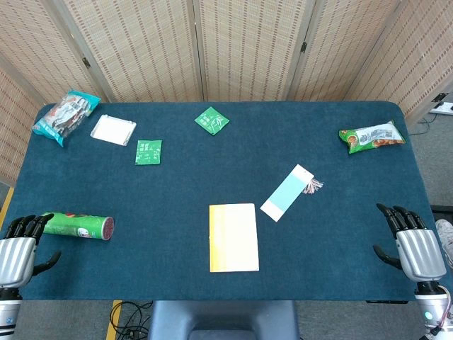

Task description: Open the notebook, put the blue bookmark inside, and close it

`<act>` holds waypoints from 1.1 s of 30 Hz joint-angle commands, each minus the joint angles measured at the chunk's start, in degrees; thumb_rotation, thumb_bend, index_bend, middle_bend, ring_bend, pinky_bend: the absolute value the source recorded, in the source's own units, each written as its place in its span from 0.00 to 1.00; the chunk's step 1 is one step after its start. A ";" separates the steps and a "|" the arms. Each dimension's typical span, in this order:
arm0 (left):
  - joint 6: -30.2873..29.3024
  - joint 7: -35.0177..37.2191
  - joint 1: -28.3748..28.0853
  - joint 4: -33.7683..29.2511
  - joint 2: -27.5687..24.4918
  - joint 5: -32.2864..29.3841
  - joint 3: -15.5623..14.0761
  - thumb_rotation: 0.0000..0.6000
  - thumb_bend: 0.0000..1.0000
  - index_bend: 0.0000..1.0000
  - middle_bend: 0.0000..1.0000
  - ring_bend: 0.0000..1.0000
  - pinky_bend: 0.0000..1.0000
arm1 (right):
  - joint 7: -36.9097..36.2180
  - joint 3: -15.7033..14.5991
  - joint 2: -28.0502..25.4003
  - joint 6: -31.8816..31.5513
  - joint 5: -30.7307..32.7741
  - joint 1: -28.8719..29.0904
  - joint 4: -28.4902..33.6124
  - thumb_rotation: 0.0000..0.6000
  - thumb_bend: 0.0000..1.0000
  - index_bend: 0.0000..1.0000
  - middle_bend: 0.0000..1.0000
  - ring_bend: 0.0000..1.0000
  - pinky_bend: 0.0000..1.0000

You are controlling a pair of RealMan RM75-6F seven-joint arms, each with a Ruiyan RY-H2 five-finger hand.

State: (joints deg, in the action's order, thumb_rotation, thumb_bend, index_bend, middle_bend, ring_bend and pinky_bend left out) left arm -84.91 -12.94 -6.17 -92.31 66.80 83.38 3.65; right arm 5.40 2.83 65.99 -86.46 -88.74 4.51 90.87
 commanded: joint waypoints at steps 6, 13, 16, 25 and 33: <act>0.25 0.31 -0.44 0.37 0.40 0.21 0.11 1.00 0.25 0.19 0.26 0.18 0.18 | -0.05 -0.28 0.17 -0.15 -0.64 -0.05 0.00 1.00 0.12 0.13 0.24 0.16 0.23; -0.26 0.75 -0.36 0.30 0.27 0.51 0.16 1.00 0.25 0.19 0.26 0.18 0.18 | -0.06 -0.91 0.00 -0.31 -2.81 0.31 0.28 1.00 0.12 0.13 0.24 0.16 0.23; -0.46 0.66 -0.31 0.00 0.12 0.79 0.05 1.00 0.25 0.19 0.26 0.18 0.18 | 0.13 -1.33 -0.18 0.49 -5.20 1.52 0.69 1.00 0.12 0.13 0.24 0.16 0.23; -1.56 0.90 0.56 -0.72 -0.35 1.00 -0.37 1.00 0.25 0.19 0.26 0.18 0.18 | 1.06 -2.33 1.47 9.95 -13.74 10.44 1.98 1.00 0.16 0.13 0.24 0.16 0.23; -2.43 1.75 1.43 -0.78 -0.80 1.09 -0.70 1.00 0.25 0.19 0.26 0.18 0.18 | 1.08 -2.63 8.44 20.24 -17.85 19.59 -1.65 1.00 0.20 0.13 0.25 0.16 0.23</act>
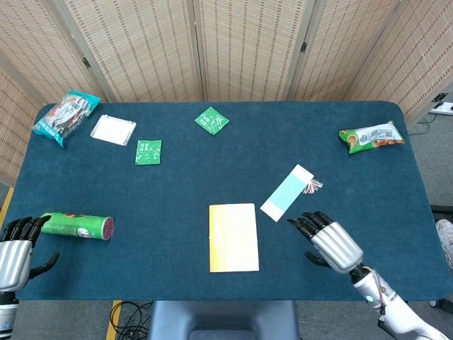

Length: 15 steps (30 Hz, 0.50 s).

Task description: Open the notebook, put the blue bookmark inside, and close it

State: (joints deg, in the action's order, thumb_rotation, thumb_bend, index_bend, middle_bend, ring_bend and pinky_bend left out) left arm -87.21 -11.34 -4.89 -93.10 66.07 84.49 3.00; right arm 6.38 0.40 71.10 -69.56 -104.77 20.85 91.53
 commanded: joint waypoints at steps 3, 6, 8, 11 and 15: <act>-0.52 0.43 0.57 0.11 -0.22 -0.10 -0.18 1.00 0.25 0.19 0.26 0.18 0.18 | -0.02 -0.31 6.97 5.24 -2.85 5.72 -5.77 1.00 0.19 0.16 0.27 0.16 0.23; -0.68 0.64 0.88 0.23 -0.34 -0.37 -0.20 1.00 0.25 0.19 0.26 0.18 0.18 | -0.44 -0.63 10.29 6.23 -3.72 7.67 -9.58 1.00 0.17 0.19 0.29 0.16 0.23; -0.72 0.75 1.05 0.26 -0.42 -0.56 -0.22 1.00 0.25 0.19 0.26 0.18 0.18 | -0.73 -0.89 12.22 6.69 -4.18 8.85 -12.11 1.00 0.14 0.21 0.30 0.16 0.23; -0.70 0.96 1.19 0.23 -0.49 -0.67 -0.24 1.00 0.25 0.19 0.26 0.18 0.18 | -1.17 -1.22 14.62 6.67 -4.92 10.22 -15.33 1.00 0.09 0.23 0.30 0.16 0.23; -0.73 1.22 1.31 0.16 -0.57 -0.60 -0.26 1.00 0.25 0.19 0.26 0.18 0.18 | -2.43 -2.21 17.84 5.24 -6.23 11.59 -20.34 1.00 0.01 0.24 0.31 0.16 0.23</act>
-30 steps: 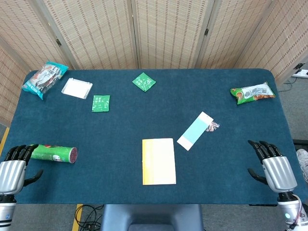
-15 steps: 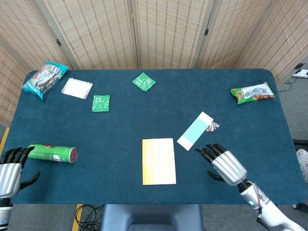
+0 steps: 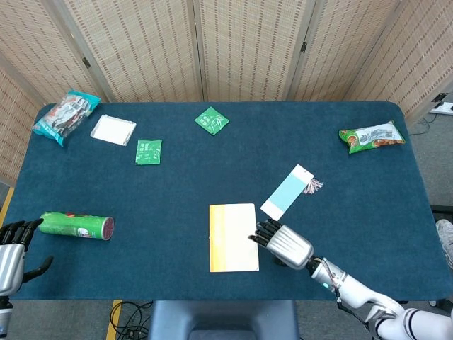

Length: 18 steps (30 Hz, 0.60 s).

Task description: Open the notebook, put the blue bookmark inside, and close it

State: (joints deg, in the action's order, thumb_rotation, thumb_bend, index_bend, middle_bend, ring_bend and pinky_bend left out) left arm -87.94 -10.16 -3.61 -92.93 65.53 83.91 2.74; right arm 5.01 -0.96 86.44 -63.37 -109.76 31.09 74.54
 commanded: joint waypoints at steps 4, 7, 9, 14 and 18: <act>0.30 -0.02 0.03 -0.07 -0.06 -0.37 0.10 1.00 0.25 0.19 0.26 0.18 0.18 | -2.05 -1.46 5.25 -2.82 -1.97 2.19 -7.60 1.00 0.00 0.26 0.31 0.16 0.23; 0.46 -0.06 -0.06 -0.24 -0.08 -0.30 0.13 1.00 0.25 0.19 0.26 0.18 0.18 | -3.02 -1.93 7.06 -3.48 -2.28 3.09 -10.40 1.00 0.00 0.26 0.31 0.16 0.23; 0.49 -0.08 -0.09 -0.27 -0.08 -0.25 0.15 1.00 0.25 0.19 0.26 0.18 0.18 | -3.60 -2.30 8.12 -3.93 -2.46 3.64 -12.08 1.00 0.00 0.27 0.31 0.16 0.23; 0.81 -0.12 -0.08 -0.25 -0.01 -0.61 0.19 1.00 0.25 0.19 0.26 0.18 0.18 | -4.85 -3.12 9.69 -4.82 -2.51 4.64 -14.49 1.00 0.00 0.28 0.31 0.16 0.23; 1.02 -0.04 -0.07 -0.16 0.07 -0.70 0.14 1.00 0.25 0.19 0.26 0.18 0.18 | -5.56 -3.86 10.47 -4.88 -2.21 5.34 -15.89 1.00 0.00 0.28 0.31 0.16 0.23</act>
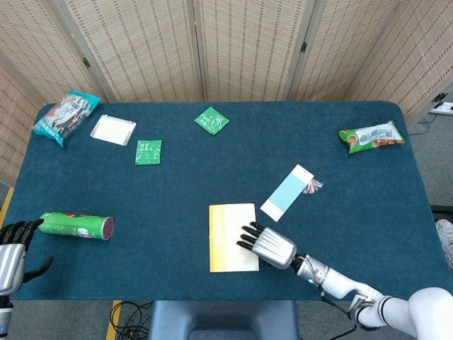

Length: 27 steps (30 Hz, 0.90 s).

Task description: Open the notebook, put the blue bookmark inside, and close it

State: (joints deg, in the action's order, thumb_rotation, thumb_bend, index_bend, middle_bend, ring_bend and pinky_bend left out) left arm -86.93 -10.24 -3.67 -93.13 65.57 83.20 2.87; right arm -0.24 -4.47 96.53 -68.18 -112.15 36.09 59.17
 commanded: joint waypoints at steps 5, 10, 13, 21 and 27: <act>0.10 0.24 0.02 0.11 0.07 -0.08 0.05 1.00 0.25 0.19 0.26 0.18 0.18 | -0.58 -1.10 1.04 -0.24 0.57 0.94 -1.59 1.00 0.00 0.28 0.31 0.16 0.23; 0.23 0.39 0.04 0.25 0.08 -0.11 0.02 1.00 0.25 0.19 0.26 0.18 0.18 | -0.72 -1.42 1.51 -0.44 1.20 1.39 -2.23 1.00 0.01 0.29 0.31 0.16 0.23; 0.26 0.57 0.09 0.35 0.11 -0.20 0.04 1.00 0.25 0.19 0.26 0.18 0.18 | -0.74 -1.63 1.75 -0.55 1.45 1.71 -2.56 1.00 0.02 0.30 0.32 0.16 0.23; 0.23 1.00 0.24 0.43 0.10 -0.13 -0.04 1.00 0.25 0.19 0.26 0.18 0.18 | -0.71 -2.42 2.52 -0.95 1.66 2.47 -3.64 1.00 0.05 0.33 0.32 0.16 0.23; 0.28 1.19 0.23 0.39 0.01 -0.07 -0.02 1.00 0.25 0.19 0.25 0.18 0.18 | -1.27 -3.05 2.94 -1.46 1.52 3.11 -4.46 1.00 0.15 0.36 0.34 0.17 0.23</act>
State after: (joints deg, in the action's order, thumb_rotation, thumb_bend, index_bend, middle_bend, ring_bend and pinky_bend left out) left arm -86.65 -9.04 -3.44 -92.74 65.58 83.14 2.85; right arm -1.43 -7.44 99.39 -69.54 -110.59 39.13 54.82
